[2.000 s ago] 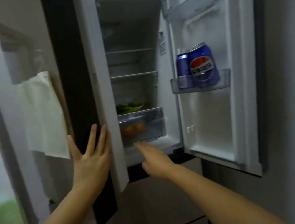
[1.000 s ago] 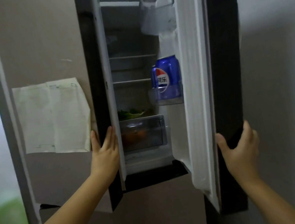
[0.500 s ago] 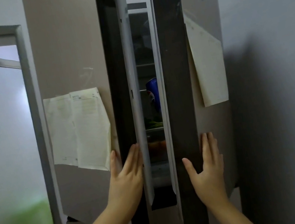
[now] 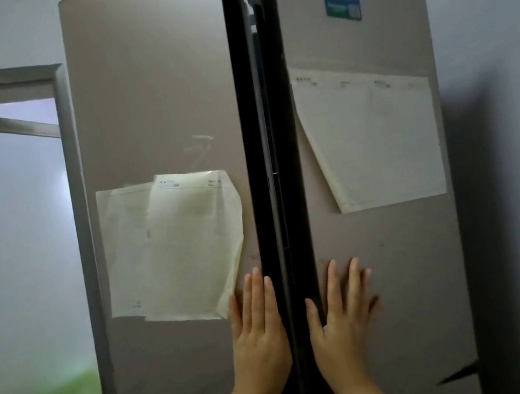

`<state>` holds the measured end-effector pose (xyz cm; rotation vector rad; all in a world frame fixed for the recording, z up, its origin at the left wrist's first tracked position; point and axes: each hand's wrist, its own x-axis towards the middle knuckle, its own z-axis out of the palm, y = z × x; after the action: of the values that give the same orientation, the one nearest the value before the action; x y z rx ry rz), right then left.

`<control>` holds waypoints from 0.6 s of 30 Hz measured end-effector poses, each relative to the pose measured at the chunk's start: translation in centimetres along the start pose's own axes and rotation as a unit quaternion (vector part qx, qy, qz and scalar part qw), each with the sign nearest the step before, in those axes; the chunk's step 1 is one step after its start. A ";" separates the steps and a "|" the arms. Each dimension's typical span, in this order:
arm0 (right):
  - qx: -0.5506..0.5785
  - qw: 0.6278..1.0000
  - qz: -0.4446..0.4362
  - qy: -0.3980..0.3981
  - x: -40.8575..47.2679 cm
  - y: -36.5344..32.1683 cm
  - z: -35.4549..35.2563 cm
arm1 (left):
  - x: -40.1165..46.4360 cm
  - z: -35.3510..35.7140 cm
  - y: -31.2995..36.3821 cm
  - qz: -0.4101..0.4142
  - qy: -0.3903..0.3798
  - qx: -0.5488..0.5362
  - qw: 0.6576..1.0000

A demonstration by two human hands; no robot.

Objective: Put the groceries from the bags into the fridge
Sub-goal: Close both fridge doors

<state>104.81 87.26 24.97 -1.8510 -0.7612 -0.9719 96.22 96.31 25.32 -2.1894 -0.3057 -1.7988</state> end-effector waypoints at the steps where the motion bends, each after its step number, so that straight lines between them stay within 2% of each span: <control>1: -0.010 1.000 -0.001 0.000 0.3 0.0 0.8 | 0.2 0.9 0.0 0.001 -0.002 0.003 1.000; 7: -0.032 0.999 -0.036 0.004 1.1 1.0 4.0 | 1.2 5.0 -0.1 0.013 0.004 -0.012 1.000; 12: -0.023 0.998 -0.059 -0.001 2.1 1.1 5.0 | 2.0 5.8 -0.8 0.036 0.013 -0.031 0.999; 18: -0.072 0.995 -0.070 -0.021 1.7 2.6 7.0 | 1.3 6.8 -0.6 0.037 -0.039 0.024 0.998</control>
<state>109.93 92.64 23.23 -1.9673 -0.8745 -1.1045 102.55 99.28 25.44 -2.2104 -0.2778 -1.6540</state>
